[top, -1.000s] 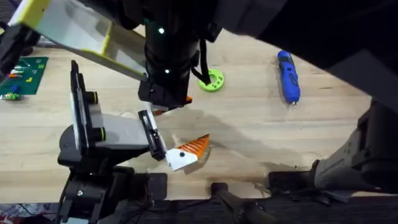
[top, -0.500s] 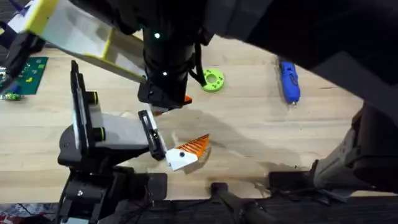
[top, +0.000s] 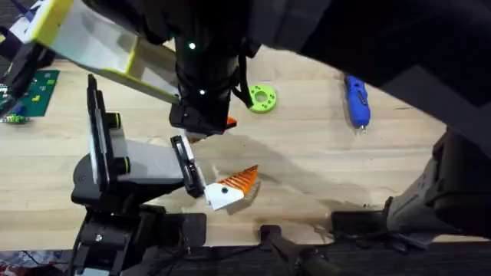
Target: Pick up the gripper from the table and insert it into the empty holder that is missing its gripper. Then pick up a screw, insert it into the mounting hole, and use the screwdriver to tighten it. Finally, clean up the table by picking up the vegetable and placing it into the bucket.
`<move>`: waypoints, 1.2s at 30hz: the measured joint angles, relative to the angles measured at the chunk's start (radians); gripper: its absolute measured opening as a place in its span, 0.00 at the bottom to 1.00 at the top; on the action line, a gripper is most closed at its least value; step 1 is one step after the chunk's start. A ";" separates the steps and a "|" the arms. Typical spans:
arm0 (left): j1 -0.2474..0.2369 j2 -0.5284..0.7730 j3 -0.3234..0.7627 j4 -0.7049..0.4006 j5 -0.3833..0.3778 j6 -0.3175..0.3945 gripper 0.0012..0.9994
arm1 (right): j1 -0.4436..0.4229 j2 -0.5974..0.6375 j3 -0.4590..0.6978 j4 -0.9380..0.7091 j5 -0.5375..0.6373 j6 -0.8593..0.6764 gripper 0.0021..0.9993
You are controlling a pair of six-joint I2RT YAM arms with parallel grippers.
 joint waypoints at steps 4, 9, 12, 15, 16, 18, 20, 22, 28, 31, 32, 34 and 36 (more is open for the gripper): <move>0.000 0.000 0.000 0.000 0.000 0.000 0.99 | 0.004 0.000 0.000 0.002 0.000 0.000 0.00; 0.000 0.000 0.000 0.000 0.000 0.000 0.99 | 0.004 0.001 0.000 0.002 0.000 0.000 0.01; 0.000 0.000 0.000 0.000 0.000 0.000 0.99 | 0.004 0.006 0.000 0.003 0.000 0.000 0.00; 0.000 0.000 0.000 0.000 0.000 -0.001 0.99 | 0.004 0.013 0.000 0.004 0.000 0.000 0.00; 0.000 0.000 0.000 0.000 0.000 -0.002 0.99 | 0.004 0.015 0.000 0.005 0.000 0.000 0.00; 0.000 0.000 0.000 0.000 0.000 -0.006 0.99 | 0.004 0.016 0.000 0.005 0.000 0.000 0.00; 0.000 0.000 0.000 0.000 0.000 -0.007 0.99 | 0.004 0.016 0.000 0.005 0.000 0.000 0.00; 0.000 0.000 0.000 0.000 0.000 -0.008 0.99 | 0.004 0.016 0.000 0.005 0.000 0.000 0.00; 0.000 0.000 0.000 0.000 0.000 -0.008 0.99 | 0.004 0.016 0.000 0.006 0.000 0.000 0.00; 0.000 0.000 0.000 0.000 0.000 -0.008 0.99 | 0.004 0.016 0.000 0.007 0.000 0.000 0.00; 0.000 0.000 0.000 0.000 0.000 -0.008 0.99 | 0.004 0.016 0.000 0.008 0.000 0.000 0.00; 0.000 0.000 0.000 0.000 0.000 -0.008 0.99 | 0.004 0.016 0.000 0.008 0.000 0.000 0.00; 0.000 0.000 0.000 0.000 0.000 -0.008 0.99 | 0.004 0.016 0.000 0.008 0.000 0.000 0.00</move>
